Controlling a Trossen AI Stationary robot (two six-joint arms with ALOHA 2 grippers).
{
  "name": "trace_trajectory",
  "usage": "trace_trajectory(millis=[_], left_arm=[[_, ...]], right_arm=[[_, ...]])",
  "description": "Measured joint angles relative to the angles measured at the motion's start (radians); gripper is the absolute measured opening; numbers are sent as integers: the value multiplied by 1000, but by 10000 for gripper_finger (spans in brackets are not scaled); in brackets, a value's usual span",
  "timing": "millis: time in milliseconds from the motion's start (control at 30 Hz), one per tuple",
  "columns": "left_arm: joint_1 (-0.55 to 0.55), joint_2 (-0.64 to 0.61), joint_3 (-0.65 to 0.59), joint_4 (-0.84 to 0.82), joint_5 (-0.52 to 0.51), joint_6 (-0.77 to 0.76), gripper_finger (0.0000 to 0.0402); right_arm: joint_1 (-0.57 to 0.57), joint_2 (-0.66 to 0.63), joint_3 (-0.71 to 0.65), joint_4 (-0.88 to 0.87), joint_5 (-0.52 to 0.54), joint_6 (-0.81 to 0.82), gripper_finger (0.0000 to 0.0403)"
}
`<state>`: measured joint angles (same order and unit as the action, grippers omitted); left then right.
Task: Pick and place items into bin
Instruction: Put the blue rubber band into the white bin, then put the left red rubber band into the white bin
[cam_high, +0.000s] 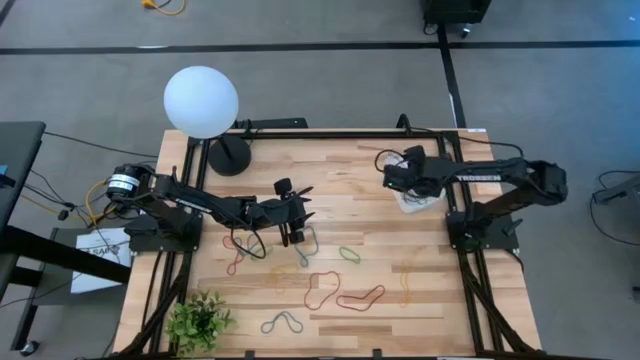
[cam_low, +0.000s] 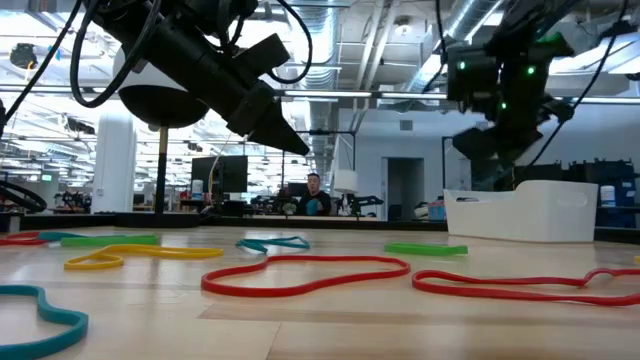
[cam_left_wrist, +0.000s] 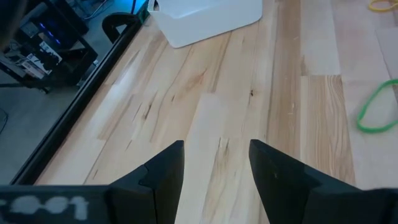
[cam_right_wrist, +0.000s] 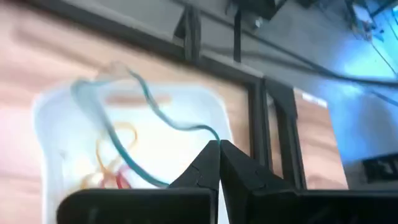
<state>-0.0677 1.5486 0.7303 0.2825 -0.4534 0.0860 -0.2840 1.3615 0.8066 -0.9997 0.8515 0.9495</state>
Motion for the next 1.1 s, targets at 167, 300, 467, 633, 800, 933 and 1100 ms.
trace_trajectory(millis=[167,300,467,633,800,933,1100], left_arm=[[0,0,0,0,1,-2,173],[0,0,0,0,1,-3,173],[0,0,0,0,1,-3,173],[0,0,0,0,2,-4,173],[0,0,0,0,2,-4,173],[0,0,0,0,2,-4,173],[0,0,0,0,2,-8,173]], right_arm=[[0,97,0,10,-148,-47,0],[-12,170,0,10,-318,-109,0],[-13,249,0,14,-354,-154,0],[-31,283,0,13,-348,-136,5],[-48,264,-1,12,-309,-112,35],[-48,238,-1,13,-290,-113,69],[-23,207,-1,13,-277,-140,102]])
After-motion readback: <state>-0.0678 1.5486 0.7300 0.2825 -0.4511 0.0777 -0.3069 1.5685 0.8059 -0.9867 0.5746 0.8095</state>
